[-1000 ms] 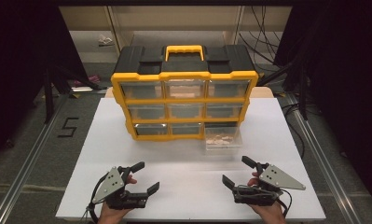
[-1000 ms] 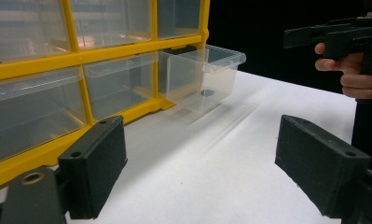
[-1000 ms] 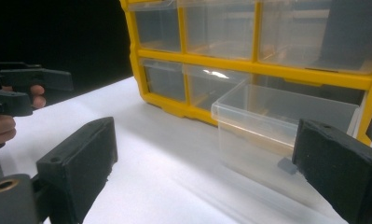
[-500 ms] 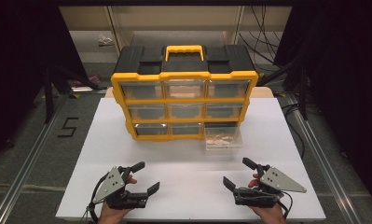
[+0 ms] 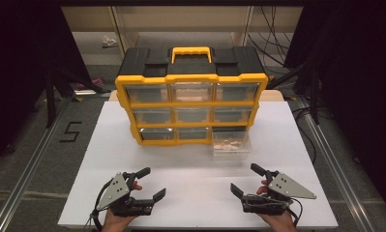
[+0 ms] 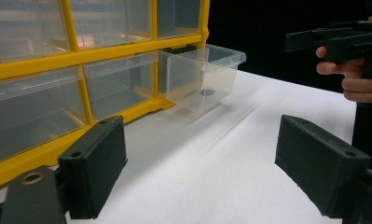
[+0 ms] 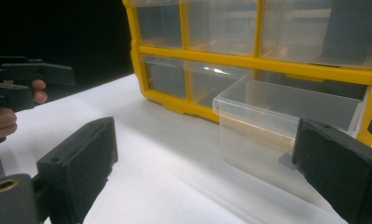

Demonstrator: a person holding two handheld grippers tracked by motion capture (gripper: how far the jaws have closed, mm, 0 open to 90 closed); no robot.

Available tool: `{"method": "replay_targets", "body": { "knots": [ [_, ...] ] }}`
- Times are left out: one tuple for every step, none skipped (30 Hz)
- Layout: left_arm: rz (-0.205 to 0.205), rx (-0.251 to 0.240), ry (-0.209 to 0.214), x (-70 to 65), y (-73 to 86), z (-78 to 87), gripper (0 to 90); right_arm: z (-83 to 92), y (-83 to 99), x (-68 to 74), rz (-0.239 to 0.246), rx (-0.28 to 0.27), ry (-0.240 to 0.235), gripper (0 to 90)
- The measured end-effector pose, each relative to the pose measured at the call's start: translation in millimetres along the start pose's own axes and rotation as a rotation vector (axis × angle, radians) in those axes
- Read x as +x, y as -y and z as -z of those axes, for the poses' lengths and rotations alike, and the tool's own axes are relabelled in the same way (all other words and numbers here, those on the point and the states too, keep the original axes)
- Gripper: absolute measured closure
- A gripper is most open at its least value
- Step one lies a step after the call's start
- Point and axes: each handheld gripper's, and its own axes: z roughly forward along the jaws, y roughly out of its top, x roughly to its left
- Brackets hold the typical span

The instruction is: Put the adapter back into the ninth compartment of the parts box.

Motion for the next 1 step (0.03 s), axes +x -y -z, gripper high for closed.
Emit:
{"method": "replay_targets", "body": {
  "knots": [
    [0.001, -0.001, 0.0, 0.1, 0.0, -0.3, 16.0, -0.1, 0.0, -0.1, 0.0, 0.0, 0.0, 7.4]
  ]
}}
